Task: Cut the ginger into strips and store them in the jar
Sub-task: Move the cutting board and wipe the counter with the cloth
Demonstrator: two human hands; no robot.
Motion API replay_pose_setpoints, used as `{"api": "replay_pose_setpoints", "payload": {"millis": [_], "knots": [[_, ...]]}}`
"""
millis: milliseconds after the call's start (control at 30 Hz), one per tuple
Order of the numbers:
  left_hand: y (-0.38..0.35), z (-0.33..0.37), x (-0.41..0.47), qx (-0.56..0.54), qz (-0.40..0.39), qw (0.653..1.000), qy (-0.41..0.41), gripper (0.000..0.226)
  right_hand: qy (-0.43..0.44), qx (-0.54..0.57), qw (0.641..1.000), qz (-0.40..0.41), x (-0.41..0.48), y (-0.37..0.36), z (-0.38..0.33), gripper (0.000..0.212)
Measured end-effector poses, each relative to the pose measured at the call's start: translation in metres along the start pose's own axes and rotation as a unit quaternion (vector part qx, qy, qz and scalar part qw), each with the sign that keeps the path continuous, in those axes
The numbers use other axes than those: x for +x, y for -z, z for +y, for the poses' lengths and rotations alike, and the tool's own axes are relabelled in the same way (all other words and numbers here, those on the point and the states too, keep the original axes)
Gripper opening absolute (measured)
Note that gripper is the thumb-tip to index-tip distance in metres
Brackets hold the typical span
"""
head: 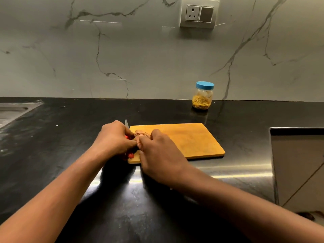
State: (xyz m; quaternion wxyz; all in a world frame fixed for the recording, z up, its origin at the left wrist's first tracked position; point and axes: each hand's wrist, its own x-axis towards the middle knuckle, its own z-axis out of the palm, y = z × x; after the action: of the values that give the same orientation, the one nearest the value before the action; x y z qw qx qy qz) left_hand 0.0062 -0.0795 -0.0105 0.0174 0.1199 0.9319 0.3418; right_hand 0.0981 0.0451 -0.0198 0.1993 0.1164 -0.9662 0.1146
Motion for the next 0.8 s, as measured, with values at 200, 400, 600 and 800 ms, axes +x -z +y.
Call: {"api": "replay_pose_setpoints", "payload": {"millis": [200, 400, 600, 800], "knots": [[-0.001, 0.003, -0.003, 0.035, 0.003, 0.999, -0.002, 0.036, -0.033, -0.045, 0.996, -0.074, -0.024, 0.033, 0.061, 0.023], [-0.003, 0.005, -0.004, 0.033, 0.002, 0.999, -0.012, 0.032, -0.173, -0.159, 0.968, -0.087, -0.021, 0.056, 0.123, 0.015], [0.000, 0.004, 0.001, 0.042, -0.009, 0.999, -0.001, 0.003, -0.156, -0.170, 0.970, -0.079, 0.052, 0.032, 0.108, 0.012], [0.002, 0.000, -0.001, 0.044, 0.000, 0.999, 0.011, 0.009, -0.093, -0.122, 0.986, -0.062, 0.087, -0.003, 0.062, 0.018]]}}
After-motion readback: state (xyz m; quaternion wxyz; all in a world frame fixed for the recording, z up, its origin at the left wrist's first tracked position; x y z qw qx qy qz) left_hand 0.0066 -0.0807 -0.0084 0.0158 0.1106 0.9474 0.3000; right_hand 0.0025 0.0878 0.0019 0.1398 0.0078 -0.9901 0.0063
